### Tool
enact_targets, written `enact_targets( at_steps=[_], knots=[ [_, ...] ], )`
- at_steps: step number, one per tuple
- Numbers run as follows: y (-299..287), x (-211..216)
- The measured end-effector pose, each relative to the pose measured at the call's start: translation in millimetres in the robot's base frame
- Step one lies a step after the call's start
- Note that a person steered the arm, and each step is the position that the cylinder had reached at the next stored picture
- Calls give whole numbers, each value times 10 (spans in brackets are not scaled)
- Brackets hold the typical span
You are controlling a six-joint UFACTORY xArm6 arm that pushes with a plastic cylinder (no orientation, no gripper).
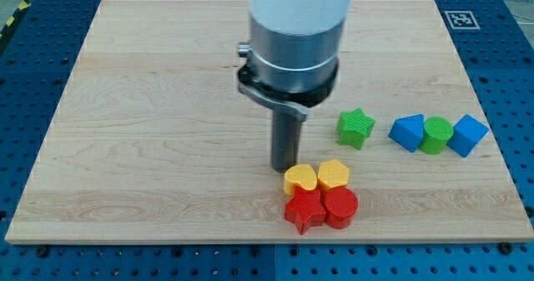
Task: Place the yellow blocks at the bottom right corner of the board
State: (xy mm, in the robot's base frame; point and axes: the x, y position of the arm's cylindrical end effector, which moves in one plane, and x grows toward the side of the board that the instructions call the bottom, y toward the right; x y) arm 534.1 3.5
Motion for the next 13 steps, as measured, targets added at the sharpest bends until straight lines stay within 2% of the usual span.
enact_targets(
  at_steps=[1,2,3,6,8,10,11,12,13],
  knots=[
    [-440,-41],
    [-701,90],
    [-551,278],
    [819,274],
    [1502,96],
    [2187,224],
    [2398,361],
    [2338,327],
    [1909,39]
  ],
)
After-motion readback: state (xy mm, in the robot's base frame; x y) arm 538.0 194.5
